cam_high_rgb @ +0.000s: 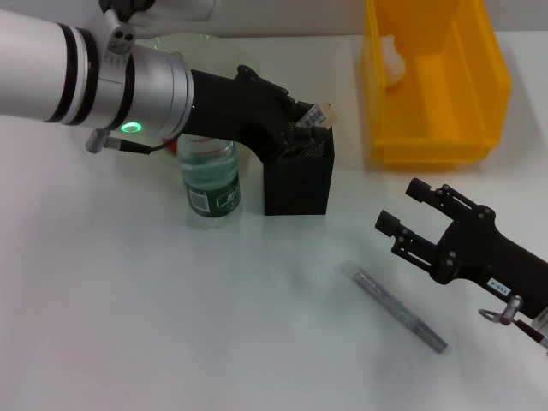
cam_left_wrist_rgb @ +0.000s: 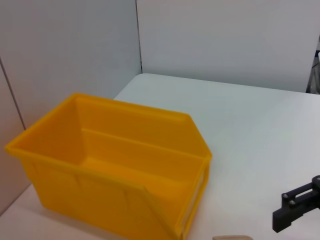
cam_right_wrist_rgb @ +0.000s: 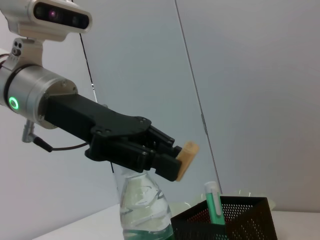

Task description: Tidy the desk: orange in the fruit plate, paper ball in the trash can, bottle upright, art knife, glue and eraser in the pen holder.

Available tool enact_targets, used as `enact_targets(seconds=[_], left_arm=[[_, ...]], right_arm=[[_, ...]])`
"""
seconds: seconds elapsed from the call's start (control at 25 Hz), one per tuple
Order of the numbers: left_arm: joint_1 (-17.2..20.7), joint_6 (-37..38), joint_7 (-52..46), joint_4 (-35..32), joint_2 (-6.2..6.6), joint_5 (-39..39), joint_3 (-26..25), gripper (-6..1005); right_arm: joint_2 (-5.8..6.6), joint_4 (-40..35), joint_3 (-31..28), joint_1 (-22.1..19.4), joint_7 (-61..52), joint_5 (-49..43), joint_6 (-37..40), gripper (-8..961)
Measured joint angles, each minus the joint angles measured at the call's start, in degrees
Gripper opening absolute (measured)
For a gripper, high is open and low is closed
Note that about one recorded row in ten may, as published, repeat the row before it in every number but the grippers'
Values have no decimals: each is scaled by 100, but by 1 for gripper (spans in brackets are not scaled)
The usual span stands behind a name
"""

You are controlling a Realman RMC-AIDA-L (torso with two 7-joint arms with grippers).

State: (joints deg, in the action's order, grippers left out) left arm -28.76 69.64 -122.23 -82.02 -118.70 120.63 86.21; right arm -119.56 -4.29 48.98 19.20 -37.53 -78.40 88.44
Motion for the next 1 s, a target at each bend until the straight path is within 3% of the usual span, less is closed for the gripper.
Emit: enact_targets(seconds=[1.0], left_arm=[[-60,-455,-21,35,-13,251,312,284]], right_arm=[[3,86,-25,-23,1,0,68,728]])
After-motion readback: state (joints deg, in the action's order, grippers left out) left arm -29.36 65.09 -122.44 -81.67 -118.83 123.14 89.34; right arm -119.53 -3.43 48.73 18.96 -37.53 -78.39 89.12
